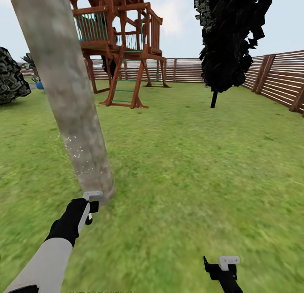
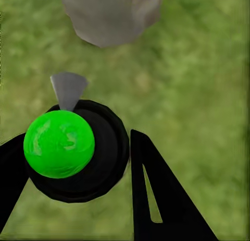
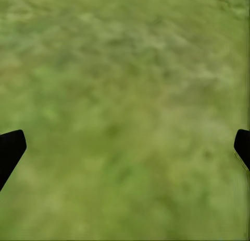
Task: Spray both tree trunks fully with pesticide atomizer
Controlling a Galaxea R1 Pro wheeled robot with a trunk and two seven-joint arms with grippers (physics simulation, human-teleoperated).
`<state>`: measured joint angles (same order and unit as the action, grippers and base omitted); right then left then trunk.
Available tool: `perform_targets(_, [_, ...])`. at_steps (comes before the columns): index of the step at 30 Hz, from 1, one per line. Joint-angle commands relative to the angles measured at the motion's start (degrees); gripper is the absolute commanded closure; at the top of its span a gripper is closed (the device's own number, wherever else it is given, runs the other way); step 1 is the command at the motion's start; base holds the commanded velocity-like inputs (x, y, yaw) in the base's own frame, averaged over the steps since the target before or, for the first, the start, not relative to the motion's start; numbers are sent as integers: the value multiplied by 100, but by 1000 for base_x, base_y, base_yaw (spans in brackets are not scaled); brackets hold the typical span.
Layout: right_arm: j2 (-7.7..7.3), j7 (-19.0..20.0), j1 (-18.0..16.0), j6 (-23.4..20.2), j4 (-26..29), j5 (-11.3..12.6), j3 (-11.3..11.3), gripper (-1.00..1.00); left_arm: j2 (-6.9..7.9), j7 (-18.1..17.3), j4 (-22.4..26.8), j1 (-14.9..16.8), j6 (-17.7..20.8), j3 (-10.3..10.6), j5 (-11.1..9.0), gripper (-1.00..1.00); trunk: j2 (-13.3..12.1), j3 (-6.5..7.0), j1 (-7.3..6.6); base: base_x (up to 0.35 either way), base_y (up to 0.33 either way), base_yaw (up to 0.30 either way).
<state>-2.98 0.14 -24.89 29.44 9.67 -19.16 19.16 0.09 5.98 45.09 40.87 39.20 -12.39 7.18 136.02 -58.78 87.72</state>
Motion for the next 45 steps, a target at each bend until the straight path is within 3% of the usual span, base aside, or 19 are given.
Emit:
perform_targets(1, [3, -3, 1, 0, 0, 0, 0, -100, 0, 0, 0, 0, 0, 0, 3, 100, 0, 0, 0, 0, -273, 246])
perform_targets(21, [7, 3, 2, 0, 0, 0, 0, -100, 18, 0, 0, 0, 0, -9, 3, 100, 0, 0, 0, 91, -273, 273])
perform_targets(45, [2, 3, 1, 0, 0, -9, 0, -100, 0, 8, -140, 0, -307, 0, -6, 100, 0, 0, 0, 99, -273, 11])
